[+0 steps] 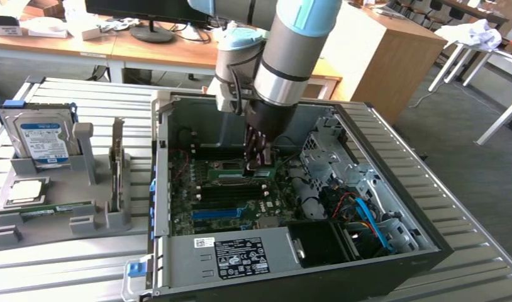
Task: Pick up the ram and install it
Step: 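Insert the ram into the slot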
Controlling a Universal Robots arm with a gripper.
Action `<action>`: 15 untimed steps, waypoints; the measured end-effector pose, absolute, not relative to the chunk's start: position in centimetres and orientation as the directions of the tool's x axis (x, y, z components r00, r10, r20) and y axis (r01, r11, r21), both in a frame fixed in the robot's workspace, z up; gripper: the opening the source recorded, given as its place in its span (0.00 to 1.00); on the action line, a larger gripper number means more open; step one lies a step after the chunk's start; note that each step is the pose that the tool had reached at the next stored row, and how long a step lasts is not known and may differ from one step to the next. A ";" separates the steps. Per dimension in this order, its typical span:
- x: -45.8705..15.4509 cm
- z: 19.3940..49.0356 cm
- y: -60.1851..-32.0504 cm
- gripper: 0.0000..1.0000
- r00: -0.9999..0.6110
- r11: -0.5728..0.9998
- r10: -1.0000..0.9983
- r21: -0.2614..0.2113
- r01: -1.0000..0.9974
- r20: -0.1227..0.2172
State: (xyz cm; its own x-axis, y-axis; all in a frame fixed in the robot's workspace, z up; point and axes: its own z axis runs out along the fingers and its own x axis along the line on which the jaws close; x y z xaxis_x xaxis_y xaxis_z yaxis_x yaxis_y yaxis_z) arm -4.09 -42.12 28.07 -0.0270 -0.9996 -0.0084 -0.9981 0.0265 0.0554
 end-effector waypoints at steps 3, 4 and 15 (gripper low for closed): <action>-4.3 27.5 -42.1 0.13 -0.024 0.024 -1.000 0.055 -0.998 -0.008; -4.3 27.3 -42.1 0.13 -0.020 0.019 -1.000 0.055 -0.998 -0.009; -4.3 25.5 -42.1 0.13 0.012 -0.012 -1.000 0.055 -0.998 -0.008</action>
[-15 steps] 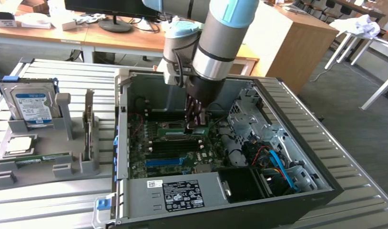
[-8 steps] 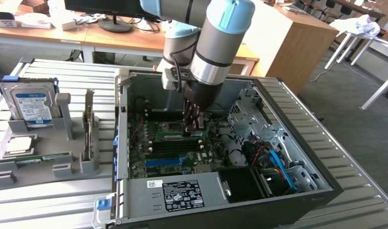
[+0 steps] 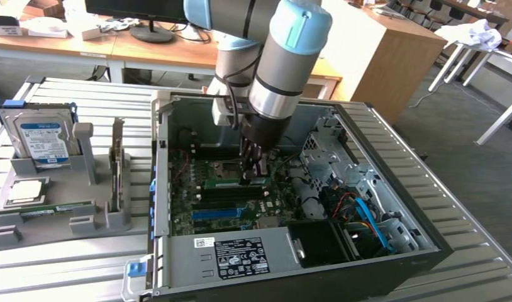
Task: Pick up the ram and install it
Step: 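Insert the ram into the slot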
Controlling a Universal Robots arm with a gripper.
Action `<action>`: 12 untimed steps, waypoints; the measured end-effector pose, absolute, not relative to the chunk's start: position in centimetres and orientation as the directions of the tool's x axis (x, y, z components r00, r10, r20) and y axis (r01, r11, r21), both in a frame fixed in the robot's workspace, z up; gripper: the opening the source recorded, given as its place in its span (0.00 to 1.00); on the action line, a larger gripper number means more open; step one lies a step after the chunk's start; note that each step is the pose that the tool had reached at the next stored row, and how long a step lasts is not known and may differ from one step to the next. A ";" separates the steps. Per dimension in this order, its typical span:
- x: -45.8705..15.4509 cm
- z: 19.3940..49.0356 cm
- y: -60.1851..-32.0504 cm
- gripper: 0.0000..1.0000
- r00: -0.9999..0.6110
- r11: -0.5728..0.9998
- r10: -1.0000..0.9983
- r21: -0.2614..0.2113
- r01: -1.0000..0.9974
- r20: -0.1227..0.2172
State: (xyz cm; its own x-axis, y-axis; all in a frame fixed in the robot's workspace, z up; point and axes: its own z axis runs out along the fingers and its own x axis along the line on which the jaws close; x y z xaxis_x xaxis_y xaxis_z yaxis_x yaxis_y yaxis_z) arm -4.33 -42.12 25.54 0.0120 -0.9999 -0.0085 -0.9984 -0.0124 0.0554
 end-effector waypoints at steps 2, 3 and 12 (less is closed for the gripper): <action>-4.3 25.2 -42.1 0.13 0.012 -0.012 -1.000 0.055 -0.998 -0.009; -4.3 25.1 -42.1 0.13 0.012 -0.012 -1.000 0.055 -0.998 -0.009; -4.4 24.2 -41.7 0.13 0.012 -0.012 -1.000 0.055 -0.998 -0.008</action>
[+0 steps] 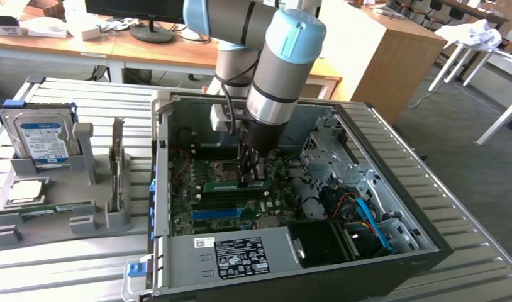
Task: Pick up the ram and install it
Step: 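Insert the ram into the slot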
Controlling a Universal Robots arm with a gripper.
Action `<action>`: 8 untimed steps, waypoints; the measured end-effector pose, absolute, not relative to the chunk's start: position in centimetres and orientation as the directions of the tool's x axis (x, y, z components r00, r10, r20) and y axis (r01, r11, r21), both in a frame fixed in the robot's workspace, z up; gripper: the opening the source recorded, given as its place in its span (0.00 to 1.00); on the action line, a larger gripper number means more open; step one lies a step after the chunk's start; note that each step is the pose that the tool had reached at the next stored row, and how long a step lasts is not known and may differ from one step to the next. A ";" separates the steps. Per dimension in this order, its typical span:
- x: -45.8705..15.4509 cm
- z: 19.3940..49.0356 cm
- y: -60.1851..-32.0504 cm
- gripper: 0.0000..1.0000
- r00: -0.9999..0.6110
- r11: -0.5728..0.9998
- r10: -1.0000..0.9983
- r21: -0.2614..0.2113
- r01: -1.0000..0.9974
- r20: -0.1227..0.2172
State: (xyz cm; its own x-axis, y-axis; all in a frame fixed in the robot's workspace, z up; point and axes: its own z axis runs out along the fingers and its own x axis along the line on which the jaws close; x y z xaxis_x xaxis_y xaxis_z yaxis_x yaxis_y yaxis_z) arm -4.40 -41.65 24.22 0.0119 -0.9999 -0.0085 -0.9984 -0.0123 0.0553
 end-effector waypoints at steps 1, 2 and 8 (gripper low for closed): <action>-4.4 24.2 -41.6 0.13 0.012 -0.012 -1.000 0.055 -0.998 -0.008; -4.5 24.1 -41.7 0.13 0.012 -0.012 -1.000 0.055 -0.998 -0.008; -4.5 23.9 -41.6 0.13 0.012 -0.012 -1.000 0.055 -0.998 -0.008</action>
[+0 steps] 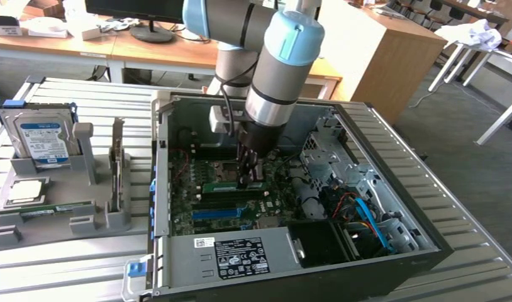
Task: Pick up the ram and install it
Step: 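Insert the ram into the slot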
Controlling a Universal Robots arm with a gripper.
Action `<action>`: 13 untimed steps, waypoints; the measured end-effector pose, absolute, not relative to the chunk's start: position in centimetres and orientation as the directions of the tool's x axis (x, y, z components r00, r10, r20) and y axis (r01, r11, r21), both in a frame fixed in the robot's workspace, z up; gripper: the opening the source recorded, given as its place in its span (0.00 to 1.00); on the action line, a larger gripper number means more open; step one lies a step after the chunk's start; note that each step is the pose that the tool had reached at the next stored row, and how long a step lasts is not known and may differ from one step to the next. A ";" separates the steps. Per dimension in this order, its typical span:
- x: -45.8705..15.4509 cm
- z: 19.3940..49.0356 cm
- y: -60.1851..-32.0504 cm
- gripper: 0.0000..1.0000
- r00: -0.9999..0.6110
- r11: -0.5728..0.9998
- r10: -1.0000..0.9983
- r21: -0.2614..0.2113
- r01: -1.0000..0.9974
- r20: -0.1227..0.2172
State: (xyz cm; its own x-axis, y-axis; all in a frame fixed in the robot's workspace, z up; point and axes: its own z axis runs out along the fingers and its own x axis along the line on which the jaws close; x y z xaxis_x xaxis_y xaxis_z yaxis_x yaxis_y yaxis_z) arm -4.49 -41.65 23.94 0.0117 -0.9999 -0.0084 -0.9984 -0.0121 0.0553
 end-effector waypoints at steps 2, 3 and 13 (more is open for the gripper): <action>-4.5 23.9 -41.6 0.13 0.011 -0.012 -1.000 0.055 -0.998 -0.008; -4.5 23.9 -41.6 0.13 0.011 -0.012 -1.000 0.055 -0.998 -0.008; -4.5 23.2 -41.6 0.13 0.011 -0.012 -1.000 0.055 -0.998 -0.009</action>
